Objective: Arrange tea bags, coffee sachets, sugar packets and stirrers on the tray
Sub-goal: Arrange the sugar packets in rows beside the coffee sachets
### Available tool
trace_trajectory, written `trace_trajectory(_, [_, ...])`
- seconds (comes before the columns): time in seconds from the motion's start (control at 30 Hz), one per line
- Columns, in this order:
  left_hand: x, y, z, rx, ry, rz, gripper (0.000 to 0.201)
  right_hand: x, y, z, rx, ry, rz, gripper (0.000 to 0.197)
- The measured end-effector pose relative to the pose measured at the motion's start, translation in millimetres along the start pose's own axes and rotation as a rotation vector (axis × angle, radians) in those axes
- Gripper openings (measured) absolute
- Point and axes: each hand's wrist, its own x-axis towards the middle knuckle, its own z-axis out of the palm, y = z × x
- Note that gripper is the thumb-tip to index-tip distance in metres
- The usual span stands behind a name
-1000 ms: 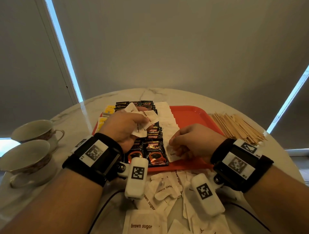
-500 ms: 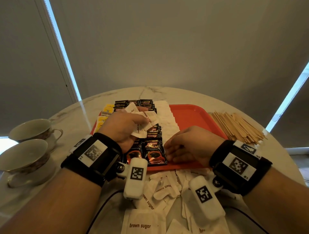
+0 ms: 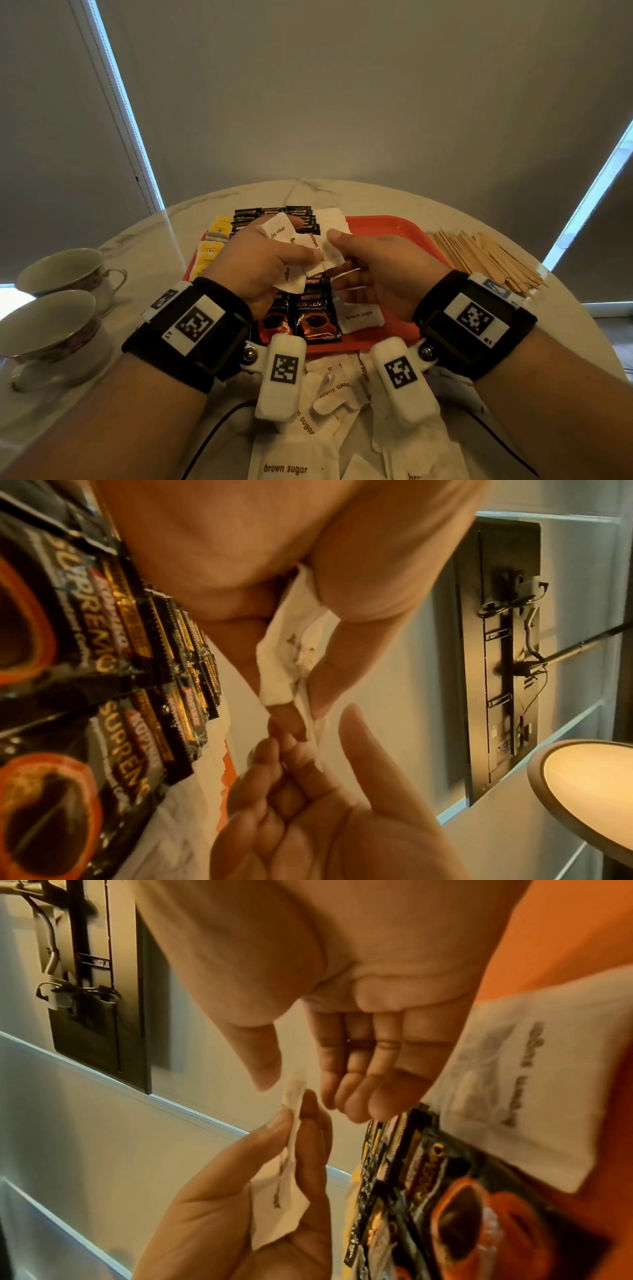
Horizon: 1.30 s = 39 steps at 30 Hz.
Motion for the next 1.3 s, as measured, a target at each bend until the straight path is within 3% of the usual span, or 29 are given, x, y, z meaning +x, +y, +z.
trace_trajectory(0.2, [3, -5, -1, 0.115, 0.040, 0.059, 0.050, 13, 4, 6, 0.004, -0.005, -0.193, 0.012])
trace_trajectory(0.43, [-3, -3, -2, 0.076, -0.027, 0.011, 0.024, 18, 0, 6, 0.011, -0.053, -0.195, 0.012])
trace_trajectory(0.63, [-2, 2, 3, -0.027, 0.046, -0.070, 0.018, 25, -7, 5, -0.051, 0.025, -0.242, 0.012])
trace_trajectory(0.87, [2, 0, 2, -0.020, 0.122, -0.019, 0.016, 33, -5, 9, -0.046, 0.162, -0.310, 0.011])
trace_trajectory(1.0, [4, -1, 2, -0.048, 0.161, 0.005, 0.014, 27, -6, 11, -0.024, 0.090, -0.245, 0.011])
trace_trajectory(1.1, [4, -2, 1, -0.049, 0.167, 0.001, 0.012, 25, -7, 6, -0.074, 0.114, -0.251, 0.008])
trace_trajectory(1.23, [5, 2, -2, -0.107, 0.179, -0.088, 0.018, 22, -9, -9, -0.264, 0.149, -0.169, 0.014])
trace_trajectory(1.3, [4, 5, -3, -0.119, 0.172, -0.140, 0.011, 16, -10, -17, -0.414, 0.117, -0.098, 0.017])
